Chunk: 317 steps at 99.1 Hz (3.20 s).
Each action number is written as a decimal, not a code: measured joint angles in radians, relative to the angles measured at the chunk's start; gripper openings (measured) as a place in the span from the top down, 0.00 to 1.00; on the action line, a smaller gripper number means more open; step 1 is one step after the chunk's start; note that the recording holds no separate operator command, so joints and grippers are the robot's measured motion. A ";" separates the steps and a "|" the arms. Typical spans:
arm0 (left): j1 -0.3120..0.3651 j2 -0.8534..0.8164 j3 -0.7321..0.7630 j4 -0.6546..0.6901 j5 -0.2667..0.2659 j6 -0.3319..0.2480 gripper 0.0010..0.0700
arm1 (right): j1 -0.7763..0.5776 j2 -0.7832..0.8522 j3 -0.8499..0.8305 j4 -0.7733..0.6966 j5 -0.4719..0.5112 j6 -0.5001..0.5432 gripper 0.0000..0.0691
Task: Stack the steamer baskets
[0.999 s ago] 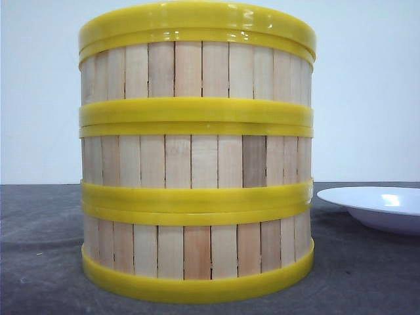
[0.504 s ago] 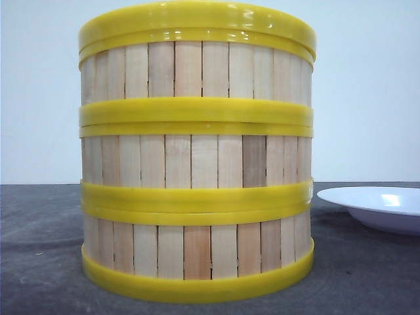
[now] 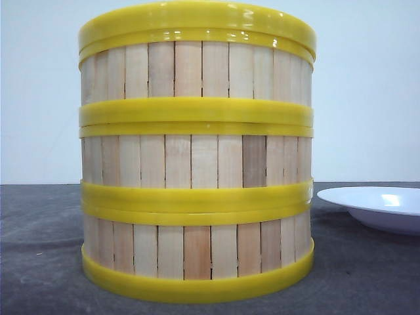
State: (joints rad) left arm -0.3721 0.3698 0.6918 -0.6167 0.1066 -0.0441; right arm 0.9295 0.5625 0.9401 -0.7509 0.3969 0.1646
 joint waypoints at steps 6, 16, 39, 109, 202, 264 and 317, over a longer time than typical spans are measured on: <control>0.020 0.000 0.000 0.000 -0.001 0.023 0.98 | 0.000 0.000 0.000 0.000 0.000 0.000 0.99; 0.061 0.000 0.000 0.000 -0.003 0.046 0.98 | 0.000 0.000 0.000 0.000 0.000 0.000 0.99; 0.115 -0.004 0.000 0.000 -0.003 0.084 0.98 | 0.000 0.000 0.000 0.000 0.000 0.000 0.99; 0.344 -0.349 -0.586 0.332 -0.128 -0.004 0.98 | 0.000 0.000 0.000 0.000 0.000 0.000 0.99; 0.344 -0.365 -0.659 0.432 -0.134 0.026 0.98 | 0.000 0.000 0.000 0.000 0.000 0.000 0.99; 0.344 -0.365 -0.659 0.432 -0.134 0.026 0.98 | 0.000 0.000 0.000 0.000 0.000 0.000 0.99; 0.344 -0.365 -0.659 0.432 -0.134 0.026 0.98 | -0.200 0.000 0.000 0.107 0.069 -0.108 0.99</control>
State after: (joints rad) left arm -0.0280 0.0051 0.0326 -0.1844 -0.0277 -0.0185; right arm 0.7300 0.5625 0.9401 -0.6437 0.4656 0.0563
